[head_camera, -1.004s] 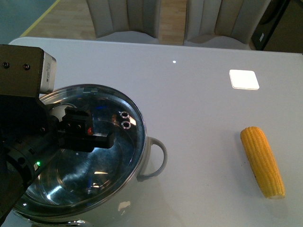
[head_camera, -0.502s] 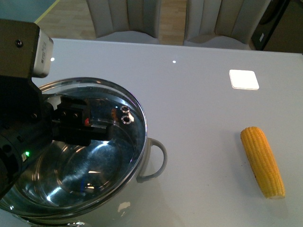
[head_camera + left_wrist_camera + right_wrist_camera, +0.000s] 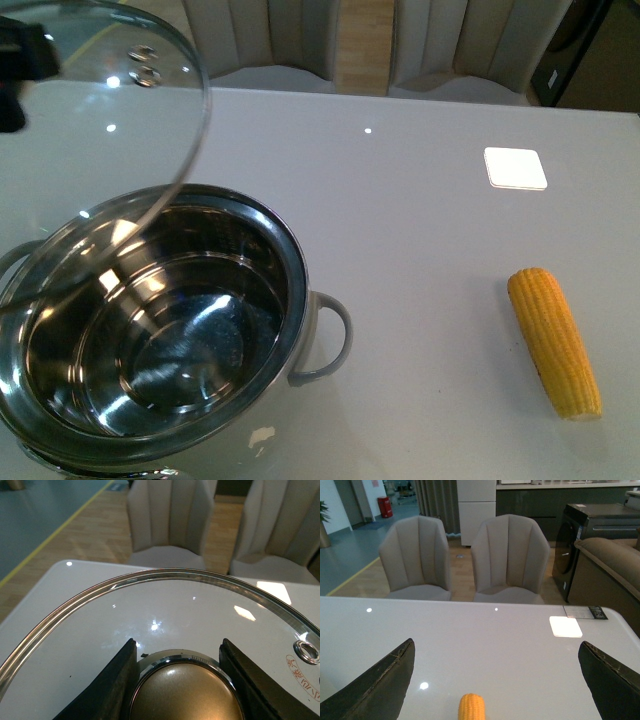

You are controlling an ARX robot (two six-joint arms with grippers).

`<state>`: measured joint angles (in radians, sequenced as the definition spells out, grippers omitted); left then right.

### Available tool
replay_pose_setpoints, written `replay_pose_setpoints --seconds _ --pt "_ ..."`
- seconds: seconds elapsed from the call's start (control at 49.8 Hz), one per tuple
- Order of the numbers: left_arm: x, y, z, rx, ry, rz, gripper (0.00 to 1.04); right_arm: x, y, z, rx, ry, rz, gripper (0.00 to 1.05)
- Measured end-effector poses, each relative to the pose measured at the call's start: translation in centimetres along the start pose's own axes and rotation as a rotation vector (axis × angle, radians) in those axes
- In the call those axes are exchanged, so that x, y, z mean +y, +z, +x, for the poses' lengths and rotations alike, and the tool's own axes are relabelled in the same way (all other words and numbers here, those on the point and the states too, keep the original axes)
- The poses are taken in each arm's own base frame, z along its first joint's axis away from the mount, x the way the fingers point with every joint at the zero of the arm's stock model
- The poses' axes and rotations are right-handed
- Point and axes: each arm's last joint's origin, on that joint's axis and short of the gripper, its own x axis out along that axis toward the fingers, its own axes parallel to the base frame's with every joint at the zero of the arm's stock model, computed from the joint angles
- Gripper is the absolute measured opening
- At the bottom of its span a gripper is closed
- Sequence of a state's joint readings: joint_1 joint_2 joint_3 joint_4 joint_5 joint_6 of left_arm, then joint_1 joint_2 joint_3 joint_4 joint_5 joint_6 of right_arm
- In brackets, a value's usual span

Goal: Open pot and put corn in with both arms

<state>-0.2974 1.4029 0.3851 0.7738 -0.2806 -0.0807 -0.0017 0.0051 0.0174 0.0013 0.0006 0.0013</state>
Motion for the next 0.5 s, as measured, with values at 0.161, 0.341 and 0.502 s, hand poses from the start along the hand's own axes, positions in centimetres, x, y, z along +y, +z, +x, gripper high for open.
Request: replay_pose_setpoints --seconds 0.161,0.341,0.502 --pt "6.0 -0.4 0.3 -0.005 0.122 0.015 0.43 0.0 0.0 0.0 0.0 0.0 0.0 0.96" --pt "11.3 -1.4 0.5 0.016 0.261 -0.016 0.43 0.0 0.0 0.0 0.0 0.0 0.0 0.96" --pt "15.6 -2.3 1.2 0.0 0.368 -0.032 0.43 0.0 0.0 0.0 0.0 0.0 0.0 0.96"
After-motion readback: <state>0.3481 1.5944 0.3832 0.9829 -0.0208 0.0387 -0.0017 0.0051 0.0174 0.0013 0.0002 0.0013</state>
